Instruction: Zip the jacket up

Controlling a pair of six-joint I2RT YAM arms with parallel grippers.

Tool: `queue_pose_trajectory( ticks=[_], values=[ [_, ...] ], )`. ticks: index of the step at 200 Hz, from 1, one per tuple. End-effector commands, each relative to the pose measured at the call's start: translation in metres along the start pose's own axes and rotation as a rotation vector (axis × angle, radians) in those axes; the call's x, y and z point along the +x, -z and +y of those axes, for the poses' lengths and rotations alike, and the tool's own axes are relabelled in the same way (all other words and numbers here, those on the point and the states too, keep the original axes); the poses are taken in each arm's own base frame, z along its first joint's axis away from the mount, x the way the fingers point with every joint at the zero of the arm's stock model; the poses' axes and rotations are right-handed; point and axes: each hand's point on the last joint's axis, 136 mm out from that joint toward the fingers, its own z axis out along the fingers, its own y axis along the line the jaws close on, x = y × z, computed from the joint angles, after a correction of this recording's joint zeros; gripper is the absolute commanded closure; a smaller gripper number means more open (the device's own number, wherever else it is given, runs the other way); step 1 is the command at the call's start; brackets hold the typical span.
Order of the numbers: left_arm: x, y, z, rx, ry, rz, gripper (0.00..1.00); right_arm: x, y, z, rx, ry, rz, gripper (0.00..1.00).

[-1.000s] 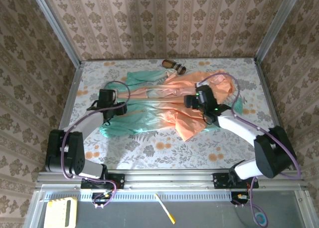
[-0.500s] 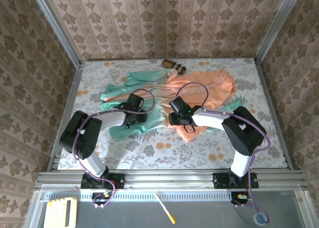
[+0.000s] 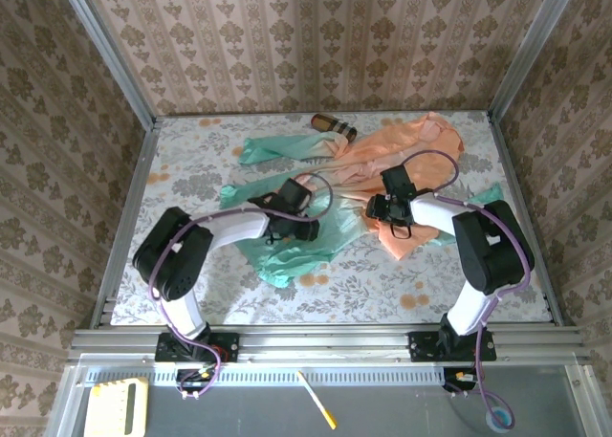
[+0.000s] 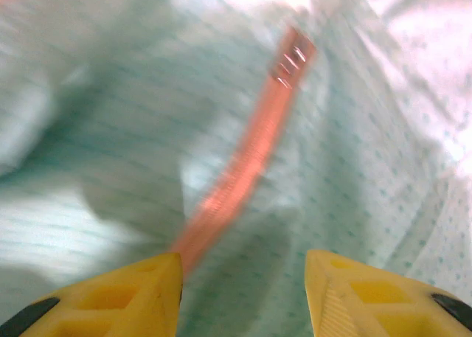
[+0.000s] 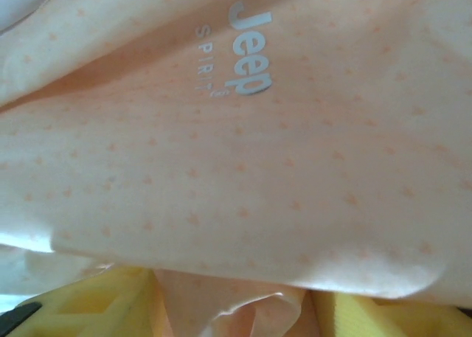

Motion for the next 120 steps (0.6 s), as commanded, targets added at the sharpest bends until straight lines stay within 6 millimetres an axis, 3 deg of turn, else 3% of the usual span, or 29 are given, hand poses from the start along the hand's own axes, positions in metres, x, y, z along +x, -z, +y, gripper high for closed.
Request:
queue_pose_trajectory(
  ticks=[1, 18, 22, 35, 68, 90, 120],
  values=[
    [-0.039, 0.037, 0.021, 0.065, 0.028, -0.040, 0.52, 0.025, 0.011, -0.005, 0.025, -0.023, 0.103, 0.44],
    [-0.057, 0.043, 0.052, 0.051, 0.069, -0.053, 0.53, 0.023, 0.019, -0.004, 0.036, -0.015, 0.088, 0.42],
    [-0.062, 0.045, 0.070, 0.037, 0.106, -0.060, 0.53, 0.022, 0.020, -0.004, 0.039, -0.014, 0.085, 0.41],
    [-0.071, 0.042, 0.100, 0.032, 0.176, -0.070, 0.55, 0.024, 0.021, -0.003, 0.044, -0.017, 0.085, 0.41],
    [-0.063, 0.023, 0.154, -0.010, 0.318, -0.031, 0.59, 0.027, 0.011, 0.003, 0.051, -0.020, 0.123, 0.41],
    [-0.043, 0.021, 0.156, -0.018, 0.352, -0.013, 0.59, 0.011, 0.007, -0.002, 0.085, -0.011, 0.122, 0.40],
    [-0.010, 0.019, 0.129, -0.027, 0.302, 0.003, 0.60, -0.019, -0.001, -0.001, 0.104, 0.006, 0.134, 0.40]
  ],
)
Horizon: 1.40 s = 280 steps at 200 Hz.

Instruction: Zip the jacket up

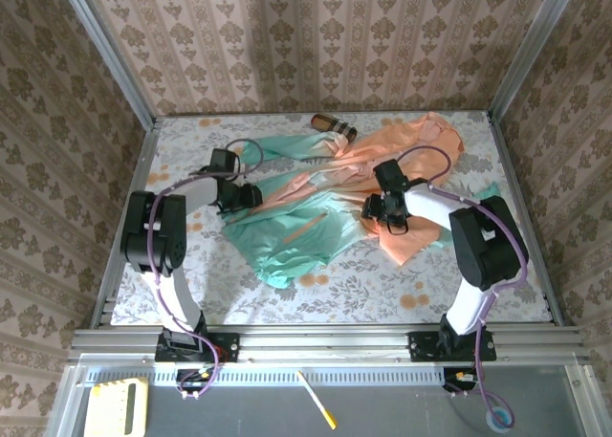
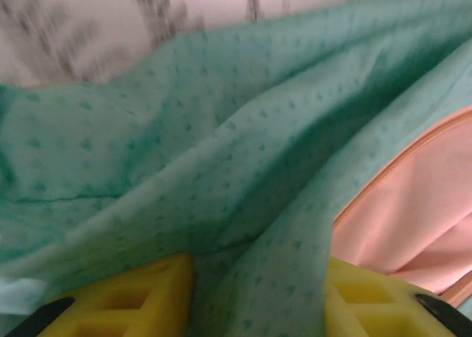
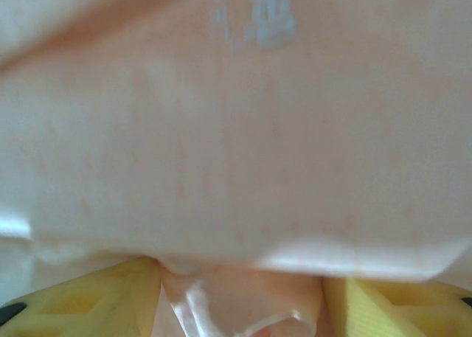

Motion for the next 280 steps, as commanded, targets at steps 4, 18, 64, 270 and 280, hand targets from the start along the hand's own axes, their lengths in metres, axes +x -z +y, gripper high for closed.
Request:
queue_pose_trajectory(
  ticks=[4, 18, 64, 270, 280],
  values=[
    [0.039, 0.006, -0.023, 0.010, -0.051, 0.037, 0.60, -0.022, -0.004, -0.005, 0.047, 0.022, 0.027, 0.40],
    [0.064, 0.003, -0.032, -0.013, -0.088, 0.063, 0.60, -0.035, -0.010, 0.001, 0.044, 0.036, 0.036, 0.40],
    [0.141, -0.013, -0.093, 0.025, -0.181, 0.115, 0.61, -0.063, -0.025, -0.001, 0.057, 0.033, 0.084, 0.40],
    [0.195, 0.048, -0.144, 0.160, -0.339, 0.115, 0.54, 0.137, 0.067, 0.086, -0.137, 0.196, 0.127, 0.27],
    [0.203, 0.044, -0.141, 0.164, -0.320, 0.125, 0.55, 0.145, 0.060, 0.095, -0.145, 0.201, 0.136, 0.27]
  ],
)
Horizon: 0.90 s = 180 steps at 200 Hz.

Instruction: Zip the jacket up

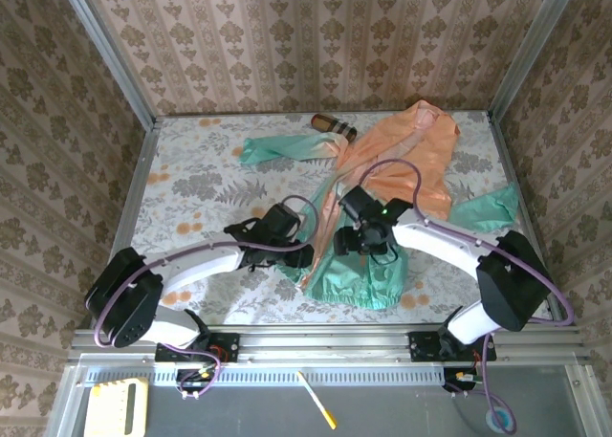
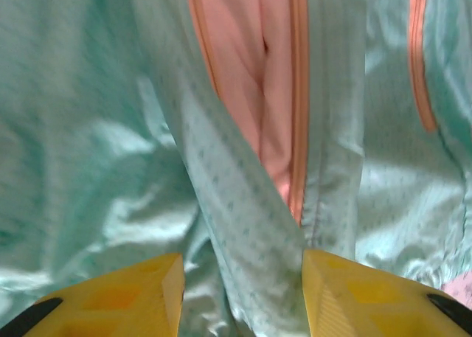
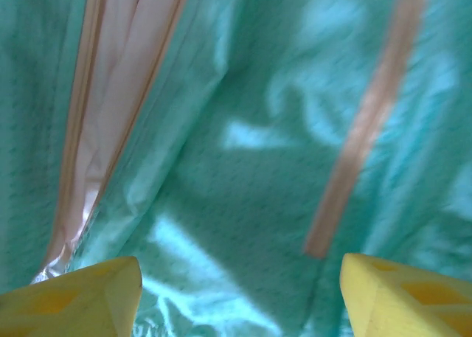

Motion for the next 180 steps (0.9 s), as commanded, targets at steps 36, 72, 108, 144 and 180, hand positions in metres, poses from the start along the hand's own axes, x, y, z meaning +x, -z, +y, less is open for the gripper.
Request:
queue_pose_trajectory(
  ticks=[36, 72, 108, 144, 180],
  values=[
    [0.034, 0.003, 0.009, 0.009, 0.068, -0.009, 0.76, 0.010, -0.037, 0.034, -0.022, -0.067, 0.006, 0.31],
    [0.032, 0.028, 0.015, 0.014, 0.095, -0.102, 1.00, 0.007, -0.038, 0.020, 0.040, -0.018, -0.007, 0.68],
    [0.024, 0.043, 0.010, 0.102, 0.161, -0.201, 1.00, -0.003, -0.037, -0.017, 0.115, -0.012, 0.009, 0.82],
    [0.015, 0.048, -0.001, 0.202, 0.217, -0.250, 1.00, -0.011, -0.030, -0.048, 0.120, -0.064, 0.000, 0.86],
    [0.005, 0.051, -0.007, 0.250, 0.248, -0.280, 1.00, -0.024, -0.007, -0.064, 0.109, -0.091, -0.055, 0.81]
  ],
)
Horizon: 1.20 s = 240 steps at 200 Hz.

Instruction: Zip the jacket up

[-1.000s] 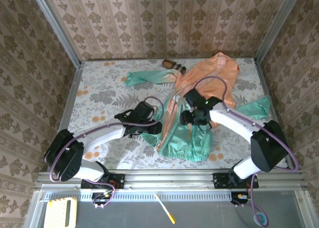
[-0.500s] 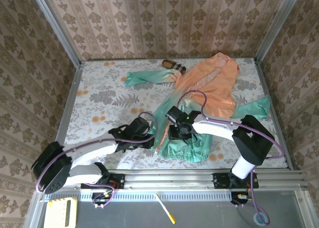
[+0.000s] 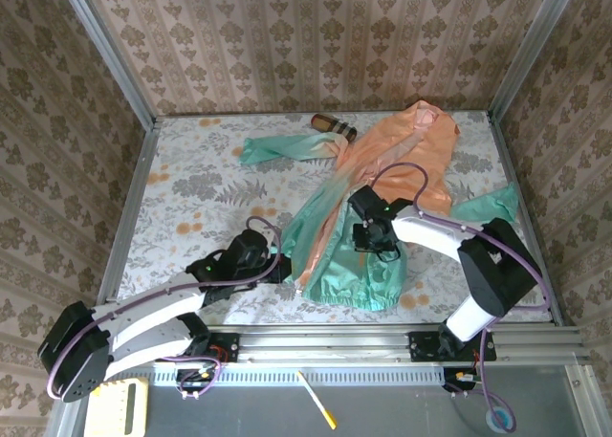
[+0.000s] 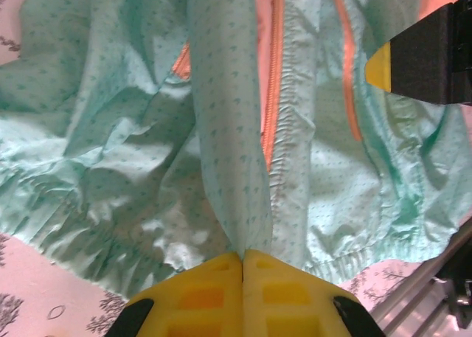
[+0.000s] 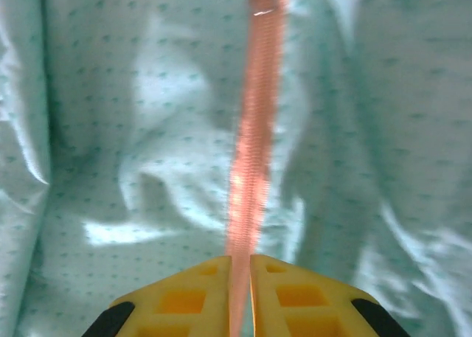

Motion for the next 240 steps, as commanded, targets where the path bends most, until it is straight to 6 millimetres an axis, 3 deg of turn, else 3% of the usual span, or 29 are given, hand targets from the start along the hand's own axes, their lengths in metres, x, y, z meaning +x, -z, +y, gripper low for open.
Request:
queue_pose_trajectory(
  ticks=[1, 31, 41, 62, 88, 114, 132, 154, 159, 194, 212, 240],
  values=[
    [-0.012, 0.002, -0.014, 0.080, 0.047, -0.046, 1.00, -0.006, 0.020, -0.013, 0.012, 0.022, -0.038, 0.80],
    [-0.018, 0.002, -0.025, 0.155, 0.086, -0.063, 1.00, -0.016, 0.043, -0.005, -0.052, 0.035, -0.115, 0.49],
    [-0.020, 0.002, -0.029, 0.176, 0.092, -0.063, 1.00, -0.020, 0.056, 0.002, -0.106, 0.024, -0.157, 0.43],
    [-0.025, 0.003, -0.037, 0.214, 0.102, -0.069, 1.00, -0.025, 0.075, 0.016, -0.206, 0.004, -0.211, 0.40],
    [-0.030, 0.001, -0.042, 0.254, 0.123, -0.072, 1.00, -0.024, 0.085, 0.037, -0.323, -0.013, -0.196, 0.40],
    [-0.032, -0.004, -0.041, 0.278, 0.149, -0.068, 1.00, -0.014, 0.090, 0.078, -0.533, -0.003, -0.123, 0.40],
    [-0.033, -0.005, -0.040, 0.288, 0.161, -0.070, 1.00, -0.005, 0.088, 0.100, -0.600, 0.009, -0.080, 0.41],
    [-0.030, -0.007, -0.031, 0.274, 0.189, -0.074, 1.00, 0.007, 0.076, 0.113, -0.608, -0.012, -0.032, 0.42],
    [-0.029, -0.008, -0.029, 0.266, 0.195, -0.072, 1.00, 0.011, 0.064, 0.114, -0.595, -0.031, -0.001, 0.43],
    [-0.006, -0.012, 0.009, 0.078, 0.193, 0.005, 1.00, 0.024, 0.034, 0.118, -0.525, -0.049, 0.043, 0.49],
    [0.002, -0.003, 0.028, -0.076, 0.135, 0.044, 0.83, 0.029, 0.023, 0.119, -0.497, -0.041, 0.067, 0.53],
    [0.004, 0.015, 0.035, -0.207, 0.032, 0.086, 0.69, 0.036, 0.009, 0.116, -0.444, -0.024, 0.098, 0.60]
  ],
)
